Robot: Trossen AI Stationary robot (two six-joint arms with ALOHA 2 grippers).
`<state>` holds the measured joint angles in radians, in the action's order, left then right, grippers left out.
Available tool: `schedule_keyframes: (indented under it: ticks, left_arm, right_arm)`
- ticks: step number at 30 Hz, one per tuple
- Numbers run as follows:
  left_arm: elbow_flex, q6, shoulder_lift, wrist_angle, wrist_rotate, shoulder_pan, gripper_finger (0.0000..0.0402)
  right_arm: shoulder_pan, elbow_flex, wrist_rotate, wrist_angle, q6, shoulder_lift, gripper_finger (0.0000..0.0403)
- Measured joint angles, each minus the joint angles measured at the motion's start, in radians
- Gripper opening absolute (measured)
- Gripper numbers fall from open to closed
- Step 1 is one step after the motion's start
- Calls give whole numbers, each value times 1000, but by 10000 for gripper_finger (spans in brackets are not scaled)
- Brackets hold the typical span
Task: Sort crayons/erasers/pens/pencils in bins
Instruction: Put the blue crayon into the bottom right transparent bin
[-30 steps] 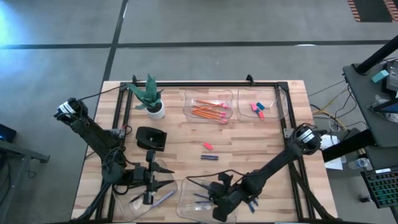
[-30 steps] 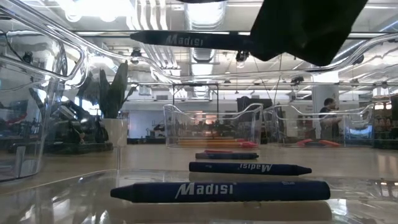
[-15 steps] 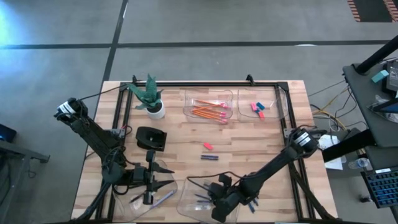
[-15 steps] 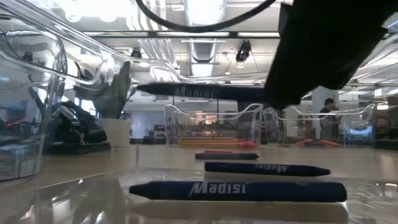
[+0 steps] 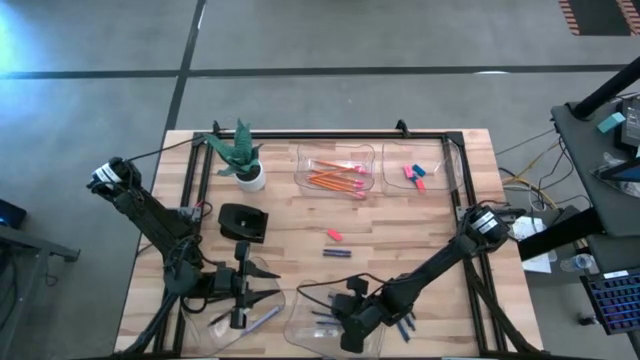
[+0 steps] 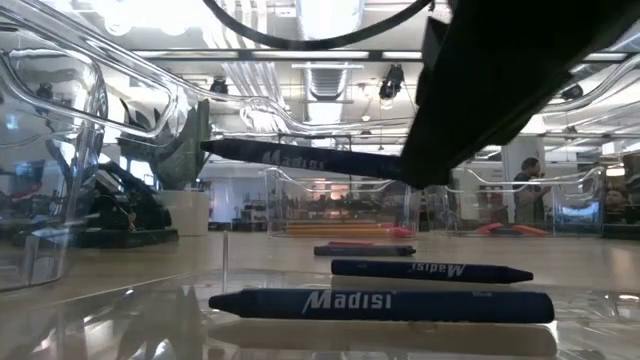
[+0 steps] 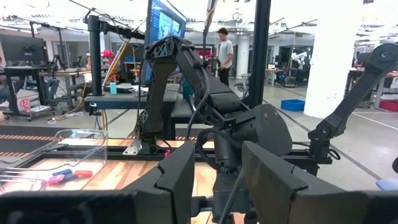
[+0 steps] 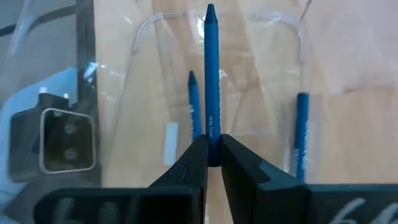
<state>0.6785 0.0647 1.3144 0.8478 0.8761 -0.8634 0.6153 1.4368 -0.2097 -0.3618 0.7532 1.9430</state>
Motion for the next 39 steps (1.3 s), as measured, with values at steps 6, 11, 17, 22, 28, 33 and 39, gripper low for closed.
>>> schedule_keyframes:
  ticks: [6, 11, 17, 22, 28, 33, 39]
  left_arm:
    - [0, 0, 0, 0, 0, 0, 121]
    - [0, 0, 0, 0, 0, 0, 121]
    - [0, 0, 0, 0, 0, 0, 121]
    - [0, 0, 0, 0, 0, 0, 121]
    - [0, 0, 0, -1, 0, 0, 121]
    - [-1, 0, 0, -1, 0, 0, 121]
    - [-5, 0, 0, -1, 0, 0, 121]
  right_arm:
    - [-7, 0, 2, -1, -7, 0, 29]
    - [-7, 0, 8, -2, -18, 0, 43]
    - [-7, -1, 8, -8, -21, -1, 79]
    - [-10, 35, 9, -93, -36, -27, 98]
    - [-17, 126, -47, -293, -95, -106, 100]
    - [-18, 140, -82, -481, -61, -184, 102]
    - [34, 110, -110, -866, 278, -236, 100]
